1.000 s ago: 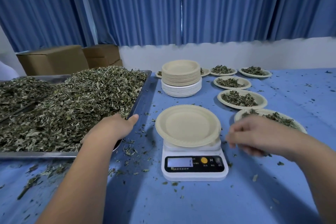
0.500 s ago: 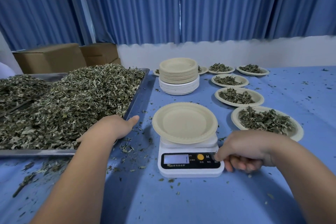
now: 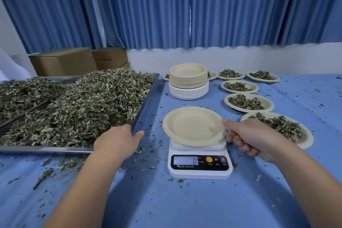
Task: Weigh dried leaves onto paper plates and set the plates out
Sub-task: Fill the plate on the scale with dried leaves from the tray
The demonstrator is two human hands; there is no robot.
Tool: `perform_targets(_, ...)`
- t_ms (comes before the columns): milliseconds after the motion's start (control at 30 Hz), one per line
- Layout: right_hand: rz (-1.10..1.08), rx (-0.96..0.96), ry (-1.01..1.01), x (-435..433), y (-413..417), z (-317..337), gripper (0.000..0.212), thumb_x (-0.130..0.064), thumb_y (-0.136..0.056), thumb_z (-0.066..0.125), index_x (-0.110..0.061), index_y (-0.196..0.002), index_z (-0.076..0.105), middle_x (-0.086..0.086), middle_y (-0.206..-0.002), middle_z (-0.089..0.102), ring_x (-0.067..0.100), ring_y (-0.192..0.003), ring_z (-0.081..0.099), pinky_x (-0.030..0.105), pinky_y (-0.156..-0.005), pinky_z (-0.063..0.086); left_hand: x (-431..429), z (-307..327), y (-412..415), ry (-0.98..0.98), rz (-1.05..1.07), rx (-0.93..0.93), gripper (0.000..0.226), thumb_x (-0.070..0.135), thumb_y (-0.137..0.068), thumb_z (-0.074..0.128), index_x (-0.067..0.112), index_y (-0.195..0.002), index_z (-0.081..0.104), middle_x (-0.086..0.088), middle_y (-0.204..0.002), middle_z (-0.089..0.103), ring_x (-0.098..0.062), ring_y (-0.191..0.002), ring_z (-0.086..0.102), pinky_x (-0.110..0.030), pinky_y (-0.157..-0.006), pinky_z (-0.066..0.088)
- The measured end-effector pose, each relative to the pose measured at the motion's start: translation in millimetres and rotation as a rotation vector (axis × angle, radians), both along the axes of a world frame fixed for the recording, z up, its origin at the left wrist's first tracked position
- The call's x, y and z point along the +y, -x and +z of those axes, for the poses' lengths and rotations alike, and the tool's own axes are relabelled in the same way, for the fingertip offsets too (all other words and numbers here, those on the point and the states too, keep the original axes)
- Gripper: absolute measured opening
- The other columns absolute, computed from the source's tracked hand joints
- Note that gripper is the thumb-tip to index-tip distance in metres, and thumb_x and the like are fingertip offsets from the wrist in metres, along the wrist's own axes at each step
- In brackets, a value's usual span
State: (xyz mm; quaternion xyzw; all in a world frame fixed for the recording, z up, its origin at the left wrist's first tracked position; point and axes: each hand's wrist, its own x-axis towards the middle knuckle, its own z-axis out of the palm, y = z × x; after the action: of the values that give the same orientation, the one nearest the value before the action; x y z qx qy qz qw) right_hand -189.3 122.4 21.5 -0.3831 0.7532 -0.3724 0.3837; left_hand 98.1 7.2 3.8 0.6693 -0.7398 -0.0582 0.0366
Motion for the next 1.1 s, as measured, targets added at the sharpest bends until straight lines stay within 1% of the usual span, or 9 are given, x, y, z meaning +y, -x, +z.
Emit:
perform_targets(67, -0.006, -0.017, 0.011, -1, -3, -2, 0.046, -0.047, -0.090, 0.060, -0.004, -0.074, 0.062, 0.000, -0.044, 0.040, 0.013, -0.035, 0.032, 0.016, -0.036, 0.021, 4, -2, -3, 0.071, -0.038, -0.028, 0.050, 0.062, -0.095, 0.033, 0.017, -0.112, 0.049, -0.001, -0.089, 0.054, -0.028, -0.089, 0.058, -0.040, -0.080, 0.053)
perform_targets(133, -0.005, -0.033, 0.015, -1, -5, -2, 0.041, -0.041, -0.090, 0.063, -0.004, -0.073, 0.063, 0.000, -0.044, 0.040, 0.013, -0.035, 0.031, 0.017, -0.035, 0.021, 8, -4, -7, 0.145, -0.062, -0.036, 0.043, 0.061, -0.095, 0.035, 0.019, -0.099, 0.046, 0.003, -0.076, 0.049, -0.025, -0.078, 0.056, -0.036, -0.071, 0.053)
perform_targets(300, 0.003, -0.102, 0.034, -2, -6, -1, 0.032, -0.030, -0.090, 0.065, -0.005, -0.070, 0.059, 0.000, -0.044, 0.039, 0.011, -0.034, 0.028, 0.016, -0.035, 0.017, 6, -4, -21, 0.221, -0.068, 0.108, 0.045, 0.064, -0.093, 0.037, 0.025, -0.105, 0.056, 0.006, -0.071, 0.055, -0.018, -0.067, 0.058, -0.028, -0.055, 0.044)
perform_targets(500, 0.021, -0.088, -0.005, 1, -2, -1, 0.043, -0.043, -0.091, 0.061, -0.001, -0.078, 0.063, 0.000, -0.045, 0.039, 0.012, -0.034, 0.029, 0.016, -0.033, 0.019, -3, 3, -32, 0.211, -0.082, 0.335, 0.024, 0.054, -0.092, 0.052, 0.030, -0.091, 0.059, 0.005, -0.043, 0.051, -0.004, -0.027, 0.039, -0.018, -0.033, 0.025)
perform_targets(633, 0.008, -0.064, -0.015, 1, 3, 0, 0.054, -0.052, -0.091, 0.055, 0.000, -0.081, 0.063, 0.000, -0.045, 0.039, 0.012, -0.034, 0.030, 0.016, -0.033, 0.020, -13, 14, -37, 0.225, -0.096, 0.359, 0.021, 0.045, -0.093, 0.056, 0.024, -0.094, 0.062, 0.004, -0.045, 0.055, -0.002, -0.025, 0.036, -0.015, -0.030, 0.025)
perform_targets(833, -0.019, -0.057, 0.021, 1, 9, 1, 0.055, -0.052, -0.091, 0.054, 0.001, -0.084, 0.063, 0.000, -0.045, 0.039, 0.012, -0.034, 0.030, 0.016, -0.034, 0.020, -26, 40, -38, 0.317, -0.110, 0.399, 0.029, 0.042, -0.095, 0.054, 0.017, -0.108, 0.064, -0.001, -0.050, 0.059, -0.004, -0.026, 0.036, -0.017, -0.029, 0.029)
perform_targets(933, -0.031, -0.056, 0.030, 1, 10, 1, 0.055, -0.052, -0.092, 0.055, 0.002, -0.085, 0.064, 0.001, -0.045, 0.040, 0.012, -0.034, 0.031, 0.017, -0.034, 0.020, -21, 56, -24, 0.408, -0.164, 0.446, 0.026, 0.044, -0.094, 0.054, 0.022, -0.102, 0.066, 0.003, -0.053, 0.062, -0.003, -0.034, 0.047, -0.015, -0.032, 0.032)
perform_targets(1033, -0.045, -0.058, 0.038, 1, 11, 1, 0.053, -0.050, -0.092, 0.055, 0.002, -0.087, 0.064, 0.001, -0.045, 0.040, 0.012, -0.034, 0.030, 0.017, -0.034, 0.020, -11, 67, 2, 0.445, -0.275, 0.581, 0.018, 0.040, -0.093, 0.058, 0.025, -0.092, 0.068, 0.010, -0.048, 0.057, 0.004, -0.034, 0.048, -0.008, -0.034, 0.030)
perform_targets(1100, -0.049, -0.063, 0.044, 1, 12, 0, 0.052, -0.049, -0.092, 0.055, 0.002, -0.088, 0.063, 0.001, -0.046, 0.040, 0.012, -0.034, 0.030, 0.017, -0.033, 0.020, -5, 73, 24, 0.450, -0.353, 0.612, 0.017, 0.040, -0.092, 0.059, 0.027, -0.088, 0.068, 0.015, -0.055, 0.058, 0.009, -0.043, 0.052, -0.006, -0.040, 0.033)
